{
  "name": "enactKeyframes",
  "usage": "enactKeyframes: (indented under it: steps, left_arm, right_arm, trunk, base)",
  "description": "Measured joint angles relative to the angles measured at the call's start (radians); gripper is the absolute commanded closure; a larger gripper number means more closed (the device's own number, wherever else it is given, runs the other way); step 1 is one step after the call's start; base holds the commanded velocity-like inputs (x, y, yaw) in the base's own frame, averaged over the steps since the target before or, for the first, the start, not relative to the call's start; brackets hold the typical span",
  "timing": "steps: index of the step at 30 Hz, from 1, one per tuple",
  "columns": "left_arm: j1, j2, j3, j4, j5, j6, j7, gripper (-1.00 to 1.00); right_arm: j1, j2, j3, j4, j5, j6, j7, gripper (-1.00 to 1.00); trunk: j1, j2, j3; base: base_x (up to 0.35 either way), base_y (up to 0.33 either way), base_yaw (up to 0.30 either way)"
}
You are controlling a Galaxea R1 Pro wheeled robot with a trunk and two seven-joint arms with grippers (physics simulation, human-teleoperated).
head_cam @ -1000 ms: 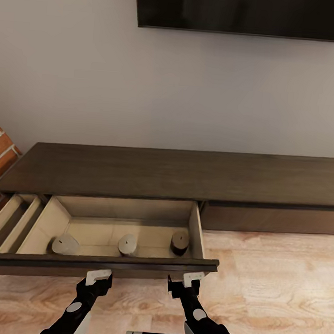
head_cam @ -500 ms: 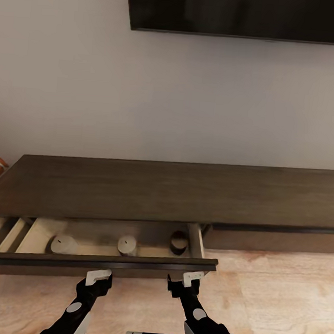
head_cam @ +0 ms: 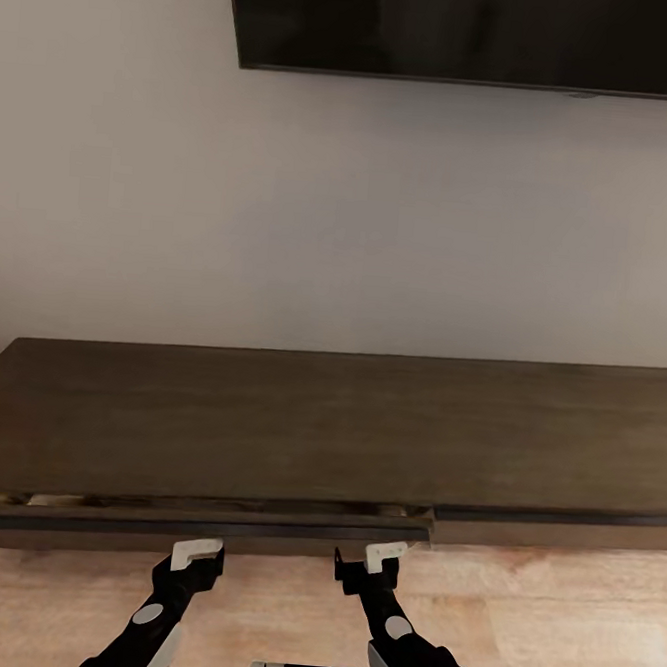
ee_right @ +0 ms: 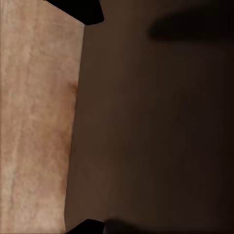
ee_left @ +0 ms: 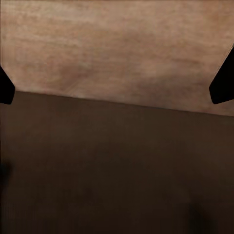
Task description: Place each of the two pumpkins and all three candles from the living room inside a cabinet in the living room (use any cabinet), then make sure every cabinet is closed, and position the cauldron so it is next to a table in the living room.
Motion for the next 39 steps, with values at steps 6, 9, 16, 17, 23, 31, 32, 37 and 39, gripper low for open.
enactKeyframes:
  steps: [6,9,16,17,23,31,32,37,39]
  left_arm:
    - [0.000,-0.001,-0.001,-0.001,0.000,0.000,0.001,-1.00]
    - [0.000,-0.001,-0.002,0.000,0.000,0.000,0.001,-1.00]
    - [0.000,-0.002,-0.002,0.000,0.000,0.000,0.001,-1.00]
    - [0.000,-0.002,-0.002,0.000,0.000,0.000,0.001,-1.00]
    - [0.000,-0.002,-0.002,0.000,0.000,0.000,0.001,-1.00]
    - [0.000,-0.002,-0.004,0.000,0.000,-0.001,0.001,-1.00]
    - [0.000,-0.002,-0.004,0.000,0.000,-0.001,0.001,-1.00]
    - [0.000,-0.002,-0.005,0.001,0.000,-0.001,0.001,-1.00]
    - [0.000,-0.002,-0.005,0.001,-0.001,-0.001,0.001,-1.00]
  right_arm:
    - [0.000,0.000,0.000,-0.001,0.001,0.000,-0.001,-1.00]
    - [0.000,0.000,-0.001,-0.001,0.001,0.000,-0.001,-1.00]
    - [0.000,0.000,-0.002,-0.001,0.001,0.000,0.003,-1.00]
    - [0.000,0.000,-0.002,-0.001,0.001,0.000,0.004,-1.00]
    - [0.000,0.000,-0.002,-0.001,0.001,0.000,0.005,-1.00]
    - [0.000,0.000,-0.002,-0.001,0.001,0.000,0.005,-1.00]
    - [0.000,0.000,-0.002,-0.001,0.001,0.000,0.005,-1.00]
    - [0.000,0.000,-0.002,-0.001,0.001,0.000,0.005,-1.00]
    - [0.000,0.000,-0.002,-0.001,0.001,0.000,0.005,-1.00]
  trunk:
    - [0.000,0.000,0.000]
    - [0.000,0.000,0.000]
    - [0.000,0.000,0.000]
    - [0.000,0.000,0.000]
    - [0.000,0.000,0.000]
    - [0.000,0.000,0.000]
    - [0.000,0.000,0.000]
    - [0.000,0.000,0.000]
    - [0.000,0.000,0.000]
  base:
    - [0.134,0.000,0.000]
    - [-0.237,0.000,0.000]
    - [-0.323,0.000,0.000]
    - [-0.334,0.000,0.000]
    - [-0.315,0.000,0.000]
    - [-0.067,0.000,0.000]
    - [-0.005,0.000,0.000]
    - [-0.001,0.000,0.000]
    - [0.000,0.000,0.000]
